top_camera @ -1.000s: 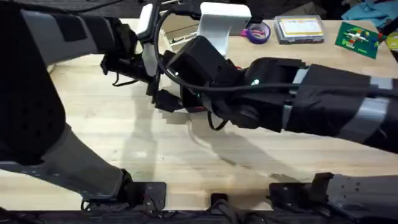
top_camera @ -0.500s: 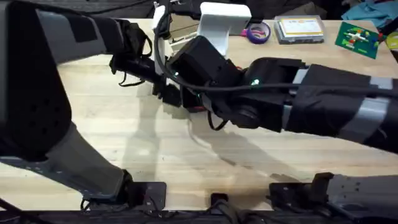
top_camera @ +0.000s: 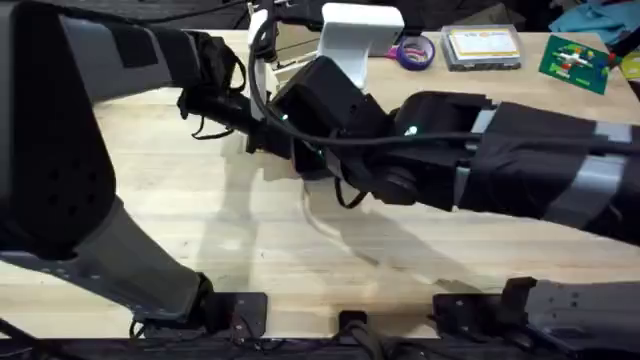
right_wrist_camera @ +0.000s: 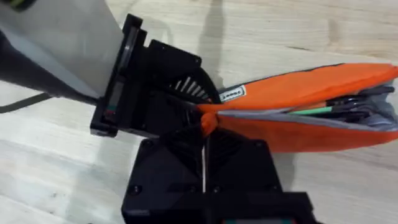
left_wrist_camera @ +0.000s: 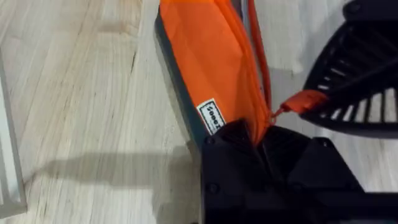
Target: Unzip the bag, pick up the pens from the table one at a time and place them inside, then zip the bag closed.
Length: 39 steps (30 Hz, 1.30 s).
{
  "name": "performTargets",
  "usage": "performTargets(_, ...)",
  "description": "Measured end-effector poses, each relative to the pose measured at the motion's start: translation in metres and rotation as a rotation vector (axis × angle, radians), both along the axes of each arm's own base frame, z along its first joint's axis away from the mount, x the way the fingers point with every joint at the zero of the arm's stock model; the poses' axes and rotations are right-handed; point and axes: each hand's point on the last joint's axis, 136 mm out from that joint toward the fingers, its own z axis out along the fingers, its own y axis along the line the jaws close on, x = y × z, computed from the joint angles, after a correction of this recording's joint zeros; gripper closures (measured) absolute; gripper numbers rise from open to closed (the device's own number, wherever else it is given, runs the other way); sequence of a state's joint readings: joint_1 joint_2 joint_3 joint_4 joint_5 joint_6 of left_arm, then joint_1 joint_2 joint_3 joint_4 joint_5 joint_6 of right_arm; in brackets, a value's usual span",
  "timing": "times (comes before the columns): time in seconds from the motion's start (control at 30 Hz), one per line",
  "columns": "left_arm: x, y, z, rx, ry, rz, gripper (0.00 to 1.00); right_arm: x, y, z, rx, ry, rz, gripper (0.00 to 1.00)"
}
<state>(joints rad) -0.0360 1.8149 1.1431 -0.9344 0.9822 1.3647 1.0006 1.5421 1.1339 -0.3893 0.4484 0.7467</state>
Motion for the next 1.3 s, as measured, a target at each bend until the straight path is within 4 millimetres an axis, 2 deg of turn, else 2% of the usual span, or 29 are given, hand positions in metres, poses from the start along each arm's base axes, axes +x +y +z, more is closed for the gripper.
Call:
performTargets(0.2,0.000,0.000,0.000,0.000,0.000,0.000,0.956,0.008,-0.017,-0.005,-0.039,0.019,-0.023,0.973)
performTargets(0.4,0.000,0.000,0.000,0.003,0.000,0.000,0.958,0.022,-0.047,-0.013,-0.082,0.057,-0.094,0.973)
performTargets(0.43,0.000,0.001,-0.001,0.007,-0.001,0.000,0.958,0.029,-0.063,-0.017,-0.103,0.077,-0.134,0.973)
performTargets(1.0,-0.001,0.001,-0.001,0.010,0.008,0.001,0.957,0.076,-0.165,-0.024,-0.130,0.141,-0.395,0.971)
performTargets(1.3,-0.001,-0.003,0.000,-0.002,0.003,-0.007,0.957,0.083,-0.193,-0.031,-0.076,0.209,-0.455,0.971)
